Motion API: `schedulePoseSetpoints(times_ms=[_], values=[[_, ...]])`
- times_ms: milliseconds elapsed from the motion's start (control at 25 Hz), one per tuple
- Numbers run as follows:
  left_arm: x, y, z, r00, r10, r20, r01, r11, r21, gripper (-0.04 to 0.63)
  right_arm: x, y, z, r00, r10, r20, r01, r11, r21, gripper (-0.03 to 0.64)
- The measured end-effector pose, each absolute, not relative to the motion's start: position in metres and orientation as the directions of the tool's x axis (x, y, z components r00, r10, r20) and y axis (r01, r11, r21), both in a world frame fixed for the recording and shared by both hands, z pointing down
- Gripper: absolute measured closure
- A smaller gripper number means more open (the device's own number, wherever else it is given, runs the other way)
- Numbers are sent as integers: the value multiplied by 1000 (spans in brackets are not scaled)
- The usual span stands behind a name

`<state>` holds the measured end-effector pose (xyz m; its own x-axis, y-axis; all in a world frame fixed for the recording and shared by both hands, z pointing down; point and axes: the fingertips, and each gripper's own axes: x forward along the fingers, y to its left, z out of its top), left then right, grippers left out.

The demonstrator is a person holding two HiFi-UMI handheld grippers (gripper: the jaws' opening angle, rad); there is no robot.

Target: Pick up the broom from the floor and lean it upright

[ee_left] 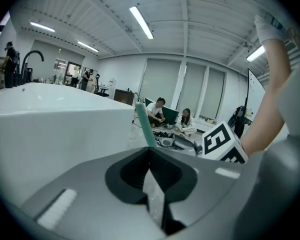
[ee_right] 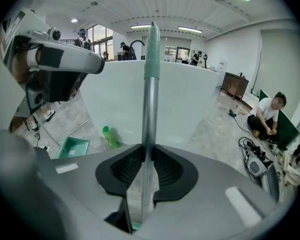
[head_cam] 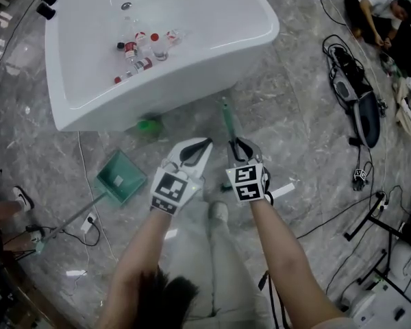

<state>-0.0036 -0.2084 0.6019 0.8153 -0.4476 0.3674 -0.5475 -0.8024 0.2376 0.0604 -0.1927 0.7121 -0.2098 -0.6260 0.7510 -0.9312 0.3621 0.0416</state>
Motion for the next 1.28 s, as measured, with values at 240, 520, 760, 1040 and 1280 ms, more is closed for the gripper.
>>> schedulePoseSetpoints(times_ms=[240,520,760,1040,1280], values=[[-23,-236,576,779,-534,327,-614,-754,232,595,38,-242,677,-235,-676,699,-914,399,78,538],[-43,-261,567,750,-587,305,-656,-720,227,596,17,-295,660,-207,-714,669,-906,398,144,535],[-60,-281,563,723,-626,293,-689,-689,226,595,-3,-333,652,-181,-735,654,-902,389,188,535],[-83,-298,564,682,-673,286,-730,-643,230,595,-24,-354,650,-199,-731,653,-878,429,213,531],[-98,-305,567,657,-694,294,-753,-615,232,595,-31,-363,656,-193,-712,675,-864,449,226,526]])
